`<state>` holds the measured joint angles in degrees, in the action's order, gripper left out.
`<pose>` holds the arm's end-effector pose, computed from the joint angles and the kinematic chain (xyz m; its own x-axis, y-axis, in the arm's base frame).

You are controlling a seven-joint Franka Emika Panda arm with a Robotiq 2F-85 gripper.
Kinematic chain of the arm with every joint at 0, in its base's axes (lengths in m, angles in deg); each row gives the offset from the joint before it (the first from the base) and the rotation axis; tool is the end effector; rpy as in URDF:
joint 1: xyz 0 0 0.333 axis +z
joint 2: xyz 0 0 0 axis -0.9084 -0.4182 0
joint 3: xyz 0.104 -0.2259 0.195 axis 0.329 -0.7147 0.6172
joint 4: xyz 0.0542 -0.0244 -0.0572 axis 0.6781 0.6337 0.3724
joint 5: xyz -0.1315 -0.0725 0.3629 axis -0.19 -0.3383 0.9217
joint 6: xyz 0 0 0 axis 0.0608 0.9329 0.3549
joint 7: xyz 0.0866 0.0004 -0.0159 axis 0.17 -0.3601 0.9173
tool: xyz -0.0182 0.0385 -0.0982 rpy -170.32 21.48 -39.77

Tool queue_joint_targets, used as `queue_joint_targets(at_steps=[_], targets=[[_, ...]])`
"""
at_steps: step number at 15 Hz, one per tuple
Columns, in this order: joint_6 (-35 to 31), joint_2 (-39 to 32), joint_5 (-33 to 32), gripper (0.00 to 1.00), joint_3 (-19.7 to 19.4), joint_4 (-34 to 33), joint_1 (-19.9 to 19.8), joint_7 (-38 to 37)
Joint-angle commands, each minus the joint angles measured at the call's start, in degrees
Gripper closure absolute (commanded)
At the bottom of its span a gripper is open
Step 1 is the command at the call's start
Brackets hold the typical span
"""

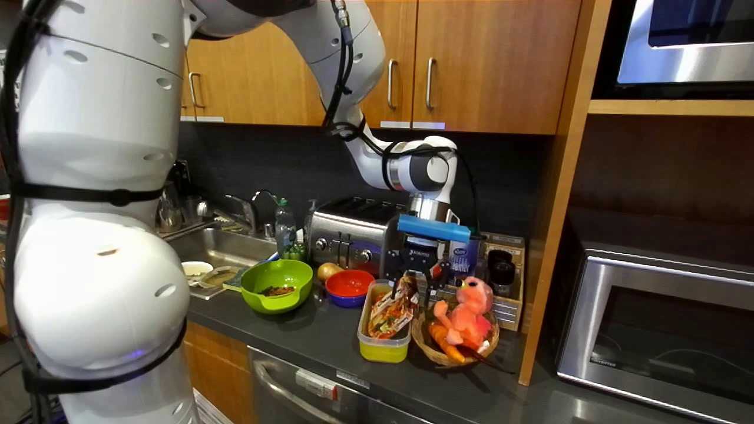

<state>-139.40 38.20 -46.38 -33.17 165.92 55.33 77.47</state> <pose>0.5019 -0.1393 0.2607 0.8371 0.4423 -0.3218 0.4236 -0.8964 -0.1303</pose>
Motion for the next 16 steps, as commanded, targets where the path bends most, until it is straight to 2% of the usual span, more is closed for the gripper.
queue_joint_targets(at_steps=[1, 5, 12, 13, 14, 16], targets=[[-0.2, -1.32, 1.08, 0.0, 0.47, -1.78, -0.77, 3.93], [2.62, -4.95, 0.94, 0.0, 0.63, -5.86, -1.36, 10.32], [8.67, -12.52, -0.28, 0.0, 0.9, -14.58, -1.58, 13.95], [9.58, -13.23, -0.08, 0.25, 1.06, -15.57, -1.63, 14.19], [10.09, -13.83, -0.16, 0.26, 1.14, -16.34, -1.69, 14.45], [11.05, -14.53, 0.0, 0.39, 1.39, -17.53, -1.74, 14.8]])
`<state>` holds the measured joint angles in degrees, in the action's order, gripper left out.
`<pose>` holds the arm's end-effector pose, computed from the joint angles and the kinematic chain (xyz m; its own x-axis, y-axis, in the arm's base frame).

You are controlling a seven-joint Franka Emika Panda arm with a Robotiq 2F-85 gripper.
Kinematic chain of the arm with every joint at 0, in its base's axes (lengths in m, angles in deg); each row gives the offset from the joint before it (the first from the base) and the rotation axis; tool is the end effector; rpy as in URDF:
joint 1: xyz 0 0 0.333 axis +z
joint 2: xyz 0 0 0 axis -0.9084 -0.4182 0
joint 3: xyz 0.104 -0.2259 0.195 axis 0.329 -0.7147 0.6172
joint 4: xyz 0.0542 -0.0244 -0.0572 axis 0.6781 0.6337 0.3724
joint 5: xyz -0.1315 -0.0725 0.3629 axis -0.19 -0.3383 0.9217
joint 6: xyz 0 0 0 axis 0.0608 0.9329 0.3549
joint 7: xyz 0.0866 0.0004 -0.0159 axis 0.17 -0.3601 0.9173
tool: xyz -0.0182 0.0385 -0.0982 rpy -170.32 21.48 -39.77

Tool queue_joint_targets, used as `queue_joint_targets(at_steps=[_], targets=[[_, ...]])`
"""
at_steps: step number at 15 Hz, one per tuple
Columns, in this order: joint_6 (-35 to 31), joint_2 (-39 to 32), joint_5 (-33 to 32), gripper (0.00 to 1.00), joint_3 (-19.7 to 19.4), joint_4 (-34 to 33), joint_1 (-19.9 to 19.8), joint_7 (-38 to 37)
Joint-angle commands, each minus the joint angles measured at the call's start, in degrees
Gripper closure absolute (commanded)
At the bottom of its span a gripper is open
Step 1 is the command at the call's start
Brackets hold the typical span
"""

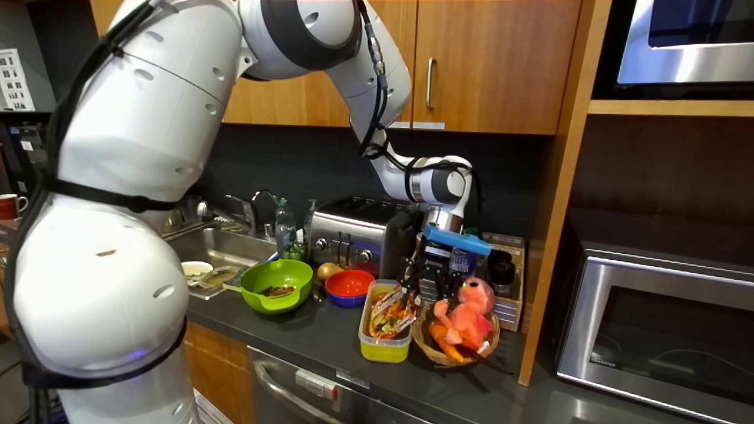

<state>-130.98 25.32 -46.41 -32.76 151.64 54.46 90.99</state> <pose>0.5484 -0.1574 0.2224 0.6849 0.6300 -0.3661 0.5654 -0.7764 -0.2783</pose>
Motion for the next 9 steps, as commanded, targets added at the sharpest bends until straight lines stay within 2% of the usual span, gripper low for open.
queue_joint_targets(at_steps=[1, 7, 9], targets=[[3.13, -1.75, 0.04, 0.47, 1.07, -3.65, -0.9, 1.45], [3.82, -0.33, 0.57, 0.93, 0.98, -3.6, -0.85, -0.02], [3.38, 1.25, 1.02, 1.0, 0.91, -2.16, -0.96, -1.03]])
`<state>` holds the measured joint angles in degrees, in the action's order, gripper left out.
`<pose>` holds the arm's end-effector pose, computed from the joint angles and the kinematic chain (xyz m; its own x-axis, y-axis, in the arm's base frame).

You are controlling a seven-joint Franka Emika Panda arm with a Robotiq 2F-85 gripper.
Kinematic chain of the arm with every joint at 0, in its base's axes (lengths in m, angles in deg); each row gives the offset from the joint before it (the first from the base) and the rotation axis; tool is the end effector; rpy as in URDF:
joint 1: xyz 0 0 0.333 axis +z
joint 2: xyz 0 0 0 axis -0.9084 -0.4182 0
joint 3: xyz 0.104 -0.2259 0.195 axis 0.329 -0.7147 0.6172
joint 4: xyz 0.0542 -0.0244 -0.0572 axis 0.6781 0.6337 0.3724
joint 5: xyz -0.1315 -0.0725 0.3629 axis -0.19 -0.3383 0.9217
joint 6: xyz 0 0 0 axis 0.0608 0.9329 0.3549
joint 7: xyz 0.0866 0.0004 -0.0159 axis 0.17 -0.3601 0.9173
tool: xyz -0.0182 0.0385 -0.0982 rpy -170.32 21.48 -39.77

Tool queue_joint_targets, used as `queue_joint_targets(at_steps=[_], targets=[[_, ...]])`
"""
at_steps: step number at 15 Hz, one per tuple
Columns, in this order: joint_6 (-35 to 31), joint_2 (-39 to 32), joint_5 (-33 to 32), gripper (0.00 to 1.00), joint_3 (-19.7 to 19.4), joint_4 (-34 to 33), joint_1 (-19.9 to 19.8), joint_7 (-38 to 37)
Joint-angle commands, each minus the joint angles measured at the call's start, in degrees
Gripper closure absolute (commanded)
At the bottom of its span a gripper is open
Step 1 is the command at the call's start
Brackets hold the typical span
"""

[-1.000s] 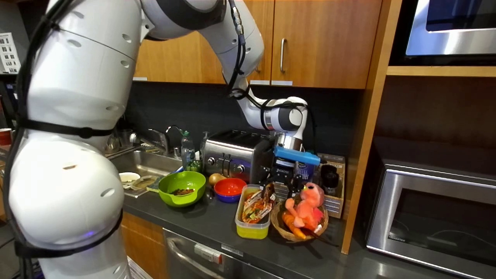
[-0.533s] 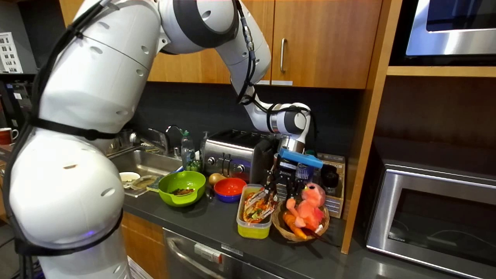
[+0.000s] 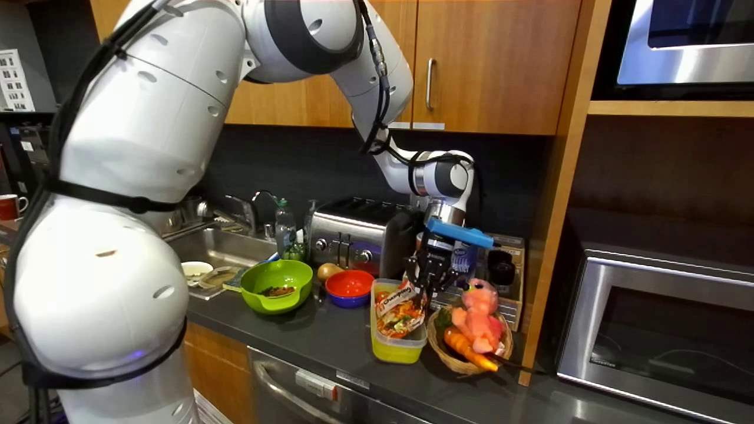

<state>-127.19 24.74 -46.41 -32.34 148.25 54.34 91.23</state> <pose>0.5595 -0.1576 0.2358 0.6768 0.6333 -0.3753 0.5628 -0.7738 -0.2908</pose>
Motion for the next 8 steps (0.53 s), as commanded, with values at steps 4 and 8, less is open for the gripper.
queue_joint_targets(at_steps=[4, 8], targets=[[-2.31, 3.44, 0.97, 0.99, 0.37, 3.18, -0.8, -3.33], [-5.53, 5.4, 0.49, 0.98, 0.11, 6.29, -0.31, -7.72]])
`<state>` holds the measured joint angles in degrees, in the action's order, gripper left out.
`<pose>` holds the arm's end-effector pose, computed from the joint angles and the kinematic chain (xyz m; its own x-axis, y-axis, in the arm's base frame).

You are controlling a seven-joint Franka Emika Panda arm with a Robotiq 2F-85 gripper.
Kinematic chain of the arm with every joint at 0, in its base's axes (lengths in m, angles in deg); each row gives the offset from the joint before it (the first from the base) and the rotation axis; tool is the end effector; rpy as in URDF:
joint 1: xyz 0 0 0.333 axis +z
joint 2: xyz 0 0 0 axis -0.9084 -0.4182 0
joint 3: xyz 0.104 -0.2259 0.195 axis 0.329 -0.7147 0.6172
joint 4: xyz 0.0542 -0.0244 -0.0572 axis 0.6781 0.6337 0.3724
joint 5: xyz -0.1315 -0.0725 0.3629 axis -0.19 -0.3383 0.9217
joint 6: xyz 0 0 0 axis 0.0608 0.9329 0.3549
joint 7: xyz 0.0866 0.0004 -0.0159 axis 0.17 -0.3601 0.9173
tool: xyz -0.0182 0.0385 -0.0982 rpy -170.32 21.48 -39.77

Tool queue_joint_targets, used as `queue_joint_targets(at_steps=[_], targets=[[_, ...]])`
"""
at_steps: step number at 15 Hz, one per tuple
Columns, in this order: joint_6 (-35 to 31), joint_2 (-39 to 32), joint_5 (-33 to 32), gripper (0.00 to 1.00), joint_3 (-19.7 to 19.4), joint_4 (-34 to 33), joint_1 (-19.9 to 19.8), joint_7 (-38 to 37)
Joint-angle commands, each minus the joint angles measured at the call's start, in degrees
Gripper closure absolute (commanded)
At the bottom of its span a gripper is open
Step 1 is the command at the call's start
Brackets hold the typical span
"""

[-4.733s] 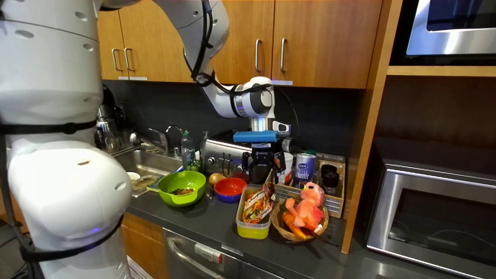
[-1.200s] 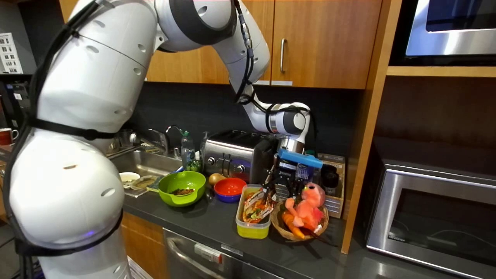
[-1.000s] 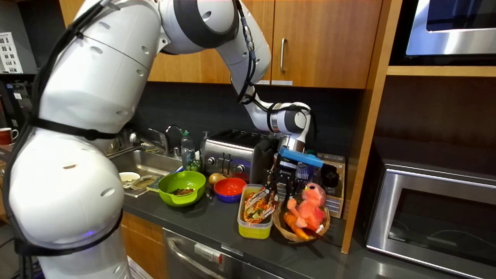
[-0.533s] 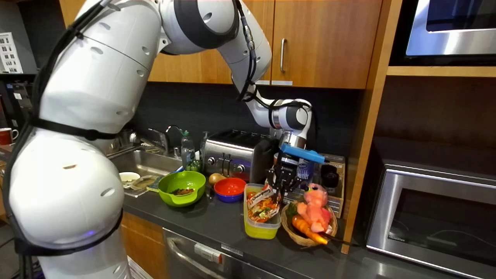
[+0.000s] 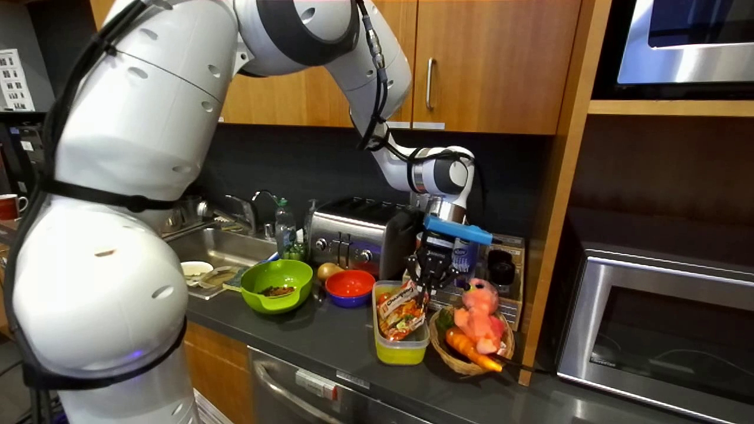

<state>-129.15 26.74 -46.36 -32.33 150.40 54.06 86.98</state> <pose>0.5540 -0.1587 0.2432 0.7305 0.5712 -0.3744 0.5168 -0.8207 -0.2438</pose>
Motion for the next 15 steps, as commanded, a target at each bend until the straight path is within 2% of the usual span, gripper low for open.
queue_joint_targets(at_steps=[1, 10, 15], targets=[[-4.84, 4.08, 0.24, 0.98, 0.02, 5.3, 0.09, -4.81], [-18.8, 14.52, -2.69, 0.98, -0.49, 20.7, 1.28, -15.29], [-23.46, 17.75, -4.82, 0.98, -0.65, 25.24, 1.97, -19.86]])
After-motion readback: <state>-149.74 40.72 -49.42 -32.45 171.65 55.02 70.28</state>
